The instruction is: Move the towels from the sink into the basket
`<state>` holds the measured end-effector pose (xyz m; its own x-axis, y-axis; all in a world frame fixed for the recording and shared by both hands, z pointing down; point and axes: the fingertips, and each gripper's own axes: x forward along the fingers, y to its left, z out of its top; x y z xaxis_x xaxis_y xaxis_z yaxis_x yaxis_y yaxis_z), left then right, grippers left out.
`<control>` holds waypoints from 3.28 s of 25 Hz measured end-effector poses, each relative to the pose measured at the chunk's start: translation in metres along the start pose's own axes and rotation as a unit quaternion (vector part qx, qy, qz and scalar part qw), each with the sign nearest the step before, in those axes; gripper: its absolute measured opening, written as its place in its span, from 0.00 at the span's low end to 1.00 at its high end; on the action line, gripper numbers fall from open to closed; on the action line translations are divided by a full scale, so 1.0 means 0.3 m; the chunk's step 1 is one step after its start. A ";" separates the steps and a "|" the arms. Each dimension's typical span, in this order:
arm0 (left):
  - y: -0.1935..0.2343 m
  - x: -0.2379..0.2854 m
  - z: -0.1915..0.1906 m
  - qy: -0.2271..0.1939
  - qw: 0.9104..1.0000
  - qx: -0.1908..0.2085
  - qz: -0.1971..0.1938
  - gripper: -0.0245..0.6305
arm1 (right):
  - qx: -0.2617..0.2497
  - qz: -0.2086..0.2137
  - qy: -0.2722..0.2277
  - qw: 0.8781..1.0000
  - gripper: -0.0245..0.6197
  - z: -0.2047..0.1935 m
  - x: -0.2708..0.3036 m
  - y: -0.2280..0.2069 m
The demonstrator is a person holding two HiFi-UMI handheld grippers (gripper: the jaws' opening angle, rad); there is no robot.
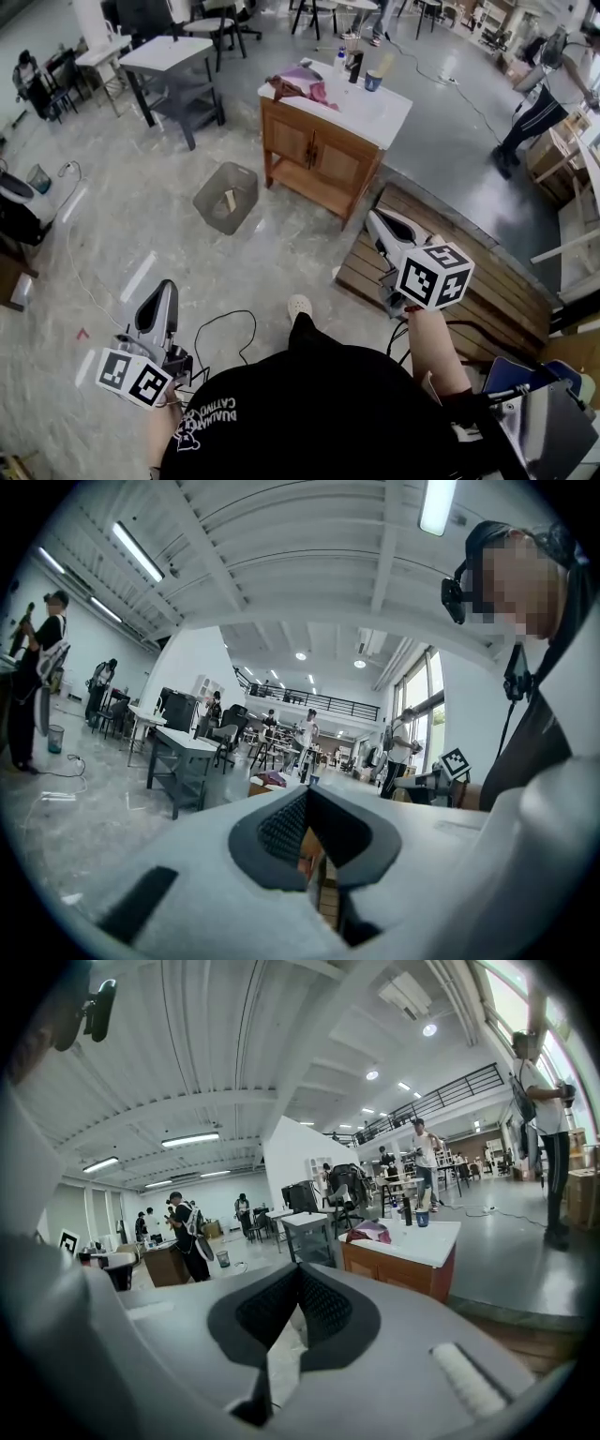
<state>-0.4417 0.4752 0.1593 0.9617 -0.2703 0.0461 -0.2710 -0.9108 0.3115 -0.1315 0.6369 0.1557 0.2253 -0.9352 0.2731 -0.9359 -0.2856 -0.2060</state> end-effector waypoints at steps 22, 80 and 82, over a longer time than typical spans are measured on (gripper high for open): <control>0.250 0.675 0.163 -0.034 0.999 -0.011 0.023 0.04 | -0.053 0.098 -0.008 0.994 0.05 0.374 0.715 -0.307; 0.852 1.751 0.284 0.034 0.997 -0.057 -0.032 0.04 | 0.024 0.020 0.048 0.998 0.05 0.465 1.609 -0.909; 0.891 1.812 0.306 0.036 0.997 -0.058 -0.043 0.04 | 0.024 0.012 0.048 0.999 0.05 0.488 1.655 -0.923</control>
<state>0.0048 0.0561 0.1806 0.9827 -0.1669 0.0805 -0.1853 -0.8862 0.4246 0.2791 0.2210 0.2108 0.1742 -0.9181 0.3559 -0.9264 -0.2754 -0.2568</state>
